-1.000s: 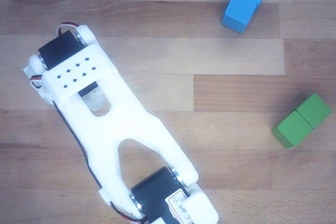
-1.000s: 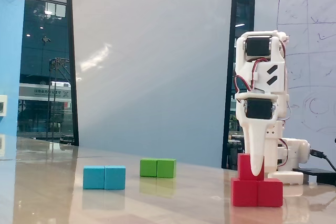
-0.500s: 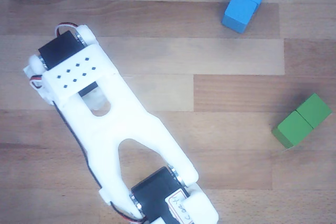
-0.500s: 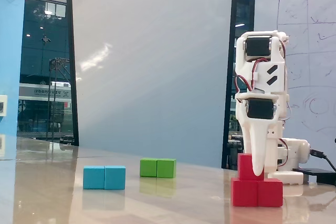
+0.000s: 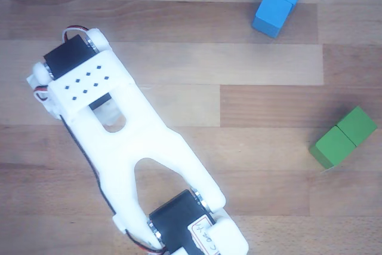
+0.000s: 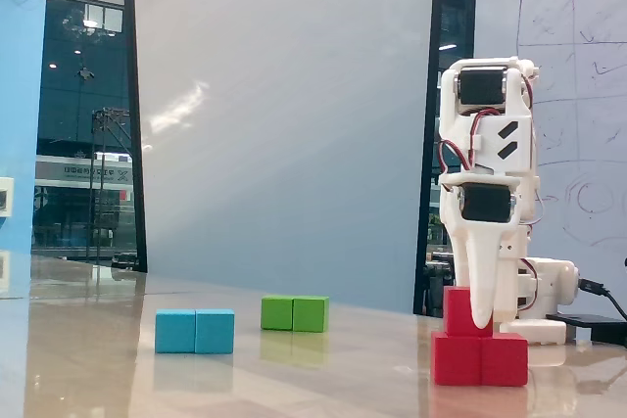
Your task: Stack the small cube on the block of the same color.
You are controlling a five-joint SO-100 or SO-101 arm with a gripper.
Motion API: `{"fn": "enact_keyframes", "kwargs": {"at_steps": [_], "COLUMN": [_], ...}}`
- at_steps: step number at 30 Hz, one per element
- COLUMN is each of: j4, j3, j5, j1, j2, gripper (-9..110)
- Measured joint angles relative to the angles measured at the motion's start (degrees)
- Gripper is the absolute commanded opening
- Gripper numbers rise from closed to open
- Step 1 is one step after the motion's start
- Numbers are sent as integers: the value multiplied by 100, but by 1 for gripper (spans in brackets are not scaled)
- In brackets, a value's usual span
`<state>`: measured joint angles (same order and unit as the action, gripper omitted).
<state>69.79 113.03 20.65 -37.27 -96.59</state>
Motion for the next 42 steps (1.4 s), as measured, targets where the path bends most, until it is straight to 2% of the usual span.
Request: {"fn": "enact_keyframes", "kwargs": {"at_steps": [21,25,34,42], "j4": [0,0,26,527], "j3": [0,0,0,0], "j5": [0,0,0,0], "j1": [378,387,387,387], "j2": [0,0,0,0], "gripper": [23,30,55,63]}}
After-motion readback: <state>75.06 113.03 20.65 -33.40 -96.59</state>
